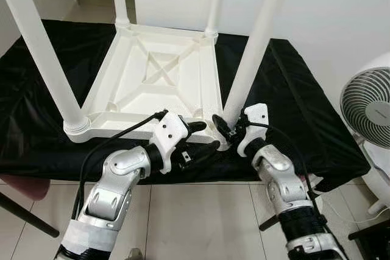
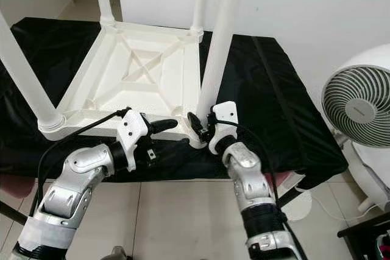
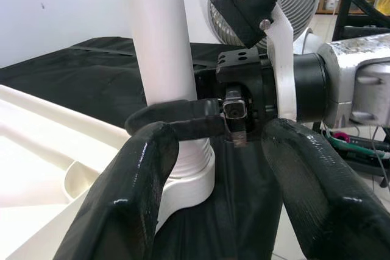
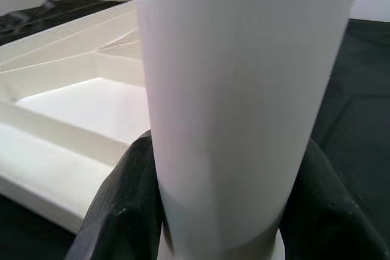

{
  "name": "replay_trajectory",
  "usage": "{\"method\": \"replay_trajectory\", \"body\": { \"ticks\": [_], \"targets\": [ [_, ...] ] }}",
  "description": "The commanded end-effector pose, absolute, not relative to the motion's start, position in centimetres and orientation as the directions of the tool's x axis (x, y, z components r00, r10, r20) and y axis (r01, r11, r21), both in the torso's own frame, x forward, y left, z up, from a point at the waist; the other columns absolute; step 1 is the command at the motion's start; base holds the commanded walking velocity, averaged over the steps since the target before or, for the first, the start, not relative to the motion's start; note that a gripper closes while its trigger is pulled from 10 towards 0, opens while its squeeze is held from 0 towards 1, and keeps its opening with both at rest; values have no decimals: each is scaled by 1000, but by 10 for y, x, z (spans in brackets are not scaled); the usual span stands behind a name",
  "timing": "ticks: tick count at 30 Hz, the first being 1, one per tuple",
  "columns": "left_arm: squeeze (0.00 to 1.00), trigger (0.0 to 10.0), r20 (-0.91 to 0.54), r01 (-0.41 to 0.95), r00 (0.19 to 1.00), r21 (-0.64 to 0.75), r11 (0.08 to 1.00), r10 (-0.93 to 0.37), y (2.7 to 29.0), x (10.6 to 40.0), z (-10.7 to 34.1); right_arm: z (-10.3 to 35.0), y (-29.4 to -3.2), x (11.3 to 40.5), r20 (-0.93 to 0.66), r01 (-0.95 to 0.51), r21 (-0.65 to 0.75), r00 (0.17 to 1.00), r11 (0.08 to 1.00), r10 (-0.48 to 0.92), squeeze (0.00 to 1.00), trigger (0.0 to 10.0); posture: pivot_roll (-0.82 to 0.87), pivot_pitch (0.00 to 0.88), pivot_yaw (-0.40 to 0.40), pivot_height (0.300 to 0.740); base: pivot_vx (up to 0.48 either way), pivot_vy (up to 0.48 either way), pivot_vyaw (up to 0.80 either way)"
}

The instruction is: Building children table

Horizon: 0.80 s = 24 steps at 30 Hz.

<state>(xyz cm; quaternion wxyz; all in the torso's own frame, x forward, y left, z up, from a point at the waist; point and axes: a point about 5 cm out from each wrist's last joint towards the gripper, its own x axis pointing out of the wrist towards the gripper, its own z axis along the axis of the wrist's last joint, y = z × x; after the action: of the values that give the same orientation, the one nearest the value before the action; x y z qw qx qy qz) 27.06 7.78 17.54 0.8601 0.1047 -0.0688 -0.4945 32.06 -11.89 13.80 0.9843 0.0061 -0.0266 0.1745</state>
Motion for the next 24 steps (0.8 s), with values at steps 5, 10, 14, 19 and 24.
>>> {"method": "replay_trajectory", "body": {
  "ticks": [5, 10, 14, 19, 24],
  "targets": [
    [0, 10000, 30, 769, 603, 242, 592, -797, 81, 276, 172, 108, -125, 311, -48, -132, 40, 990, 990, 134, 0, 0, 109, 13, -65, 740, 0, 0, 0],
    [0, 10000, 19, 772, 601, 243, 587, -799, 80, 277, 168, 108, -106, 308, -34, -28, 92, 999, 995, 31, 0, 0, 99, 0, -60, 740, 0, 0, 0],
    [0, 10000, 20, 774, 600, 238, 586, -800, 79, 277, 167, 115, -107, 309, 5, -46, 83, 999, 995, 46, 0, 6314, 103, 0, -61, 740, 0, 0, 0],
    [0, 10000, 21, 774, 600, 238, 587, -800, 79, 277, 168, 119, -109, 308, 42, -83, 87, 996, 993, 80, 757, 10000, 104, 0, -60, 740, 0, 0, 0],
    [0, 10000, 21, 785, 587, 227, 576, -809, 78, 274, 166, 133, -119, 309, 135, -204, 94, 972, 974, 190, 1000, 10000, 104, 0, -63, 740, 0, 0, 0]
  ]
}}
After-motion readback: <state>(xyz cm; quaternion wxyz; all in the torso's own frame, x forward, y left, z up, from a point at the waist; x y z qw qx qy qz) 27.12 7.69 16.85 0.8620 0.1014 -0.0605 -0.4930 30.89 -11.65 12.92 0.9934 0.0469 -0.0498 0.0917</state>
